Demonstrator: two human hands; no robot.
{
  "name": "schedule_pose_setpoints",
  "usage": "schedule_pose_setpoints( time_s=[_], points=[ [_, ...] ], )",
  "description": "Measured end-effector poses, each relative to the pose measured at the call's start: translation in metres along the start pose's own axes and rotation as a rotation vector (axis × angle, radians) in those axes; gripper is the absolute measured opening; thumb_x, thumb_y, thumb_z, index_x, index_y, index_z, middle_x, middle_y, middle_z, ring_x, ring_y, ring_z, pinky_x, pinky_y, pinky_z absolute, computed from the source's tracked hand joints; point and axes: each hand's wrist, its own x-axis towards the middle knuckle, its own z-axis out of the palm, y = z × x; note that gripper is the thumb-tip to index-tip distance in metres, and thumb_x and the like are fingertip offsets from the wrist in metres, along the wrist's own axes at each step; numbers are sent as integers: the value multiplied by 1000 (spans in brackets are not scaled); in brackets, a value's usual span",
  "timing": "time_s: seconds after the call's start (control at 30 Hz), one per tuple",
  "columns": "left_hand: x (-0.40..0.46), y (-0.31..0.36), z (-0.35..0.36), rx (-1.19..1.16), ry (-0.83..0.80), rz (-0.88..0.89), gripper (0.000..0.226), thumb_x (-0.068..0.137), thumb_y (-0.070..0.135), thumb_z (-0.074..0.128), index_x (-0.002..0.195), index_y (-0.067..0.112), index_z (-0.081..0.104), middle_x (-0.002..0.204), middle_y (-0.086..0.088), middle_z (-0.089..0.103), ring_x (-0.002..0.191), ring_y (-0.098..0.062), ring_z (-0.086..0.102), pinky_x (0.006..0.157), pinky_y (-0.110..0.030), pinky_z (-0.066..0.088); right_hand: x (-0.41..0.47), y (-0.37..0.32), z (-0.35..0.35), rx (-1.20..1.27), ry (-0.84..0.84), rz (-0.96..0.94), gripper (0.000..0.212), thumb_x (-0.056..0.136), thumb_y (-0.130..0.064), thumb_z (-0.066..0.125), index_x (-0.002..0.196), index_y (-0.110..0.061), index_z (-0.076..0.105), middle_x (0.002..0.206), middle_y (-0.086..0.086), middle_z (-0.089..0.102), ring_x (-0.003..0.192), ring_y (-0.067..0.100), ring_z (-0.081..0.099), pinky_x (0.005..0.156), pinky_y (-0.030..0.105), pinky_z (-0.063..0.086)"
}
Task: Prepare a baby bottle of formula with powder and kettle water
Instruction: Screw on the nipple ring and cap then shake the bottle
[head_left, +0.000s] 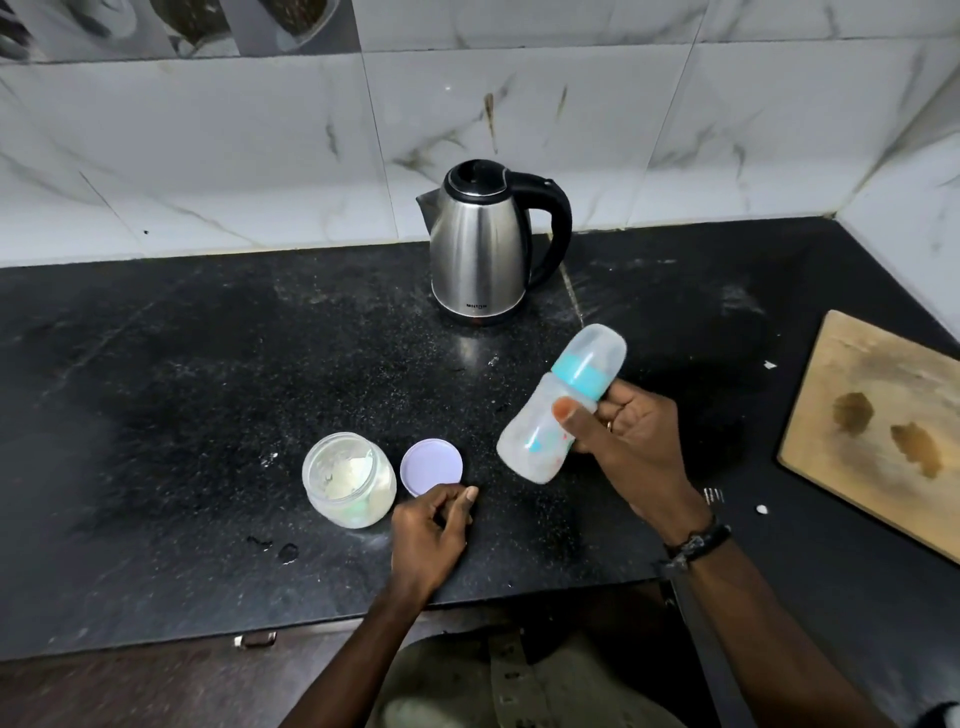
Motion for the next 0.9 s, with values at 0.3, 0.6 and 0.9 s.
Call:
schedule_pose_setpoints(
  time_s=[0.3,0.6,0.9],
  points=[
    [0,1,0,15,1,14,16,94,47,65,79,43,71,57,9,66,48,-3,57,51,-33,52,2,-4,-5,65,-27,55,41,67,-35,85,98,-12,72,90,4,79,84,20,76,66,33,62],
    [0,0,0,8,-6,18,16,94,45,65,80,40,72,57,9,66,48,-3,57,52,-28,50,0,-5,-8,15,-75,5,35,70,-32,89,97,-15,74,91,4,79,83,18,76,68,29,61],
    [-1,0,0,7,2,22,16,94,47,65,81,40,72,58,9,67,49,-3,58,51,-31,52,-1,-3,-9,4,-43,7,45,65,-44,90,96,-15,75,92,7,79,85,22,76,69,35,63]
  ],
)
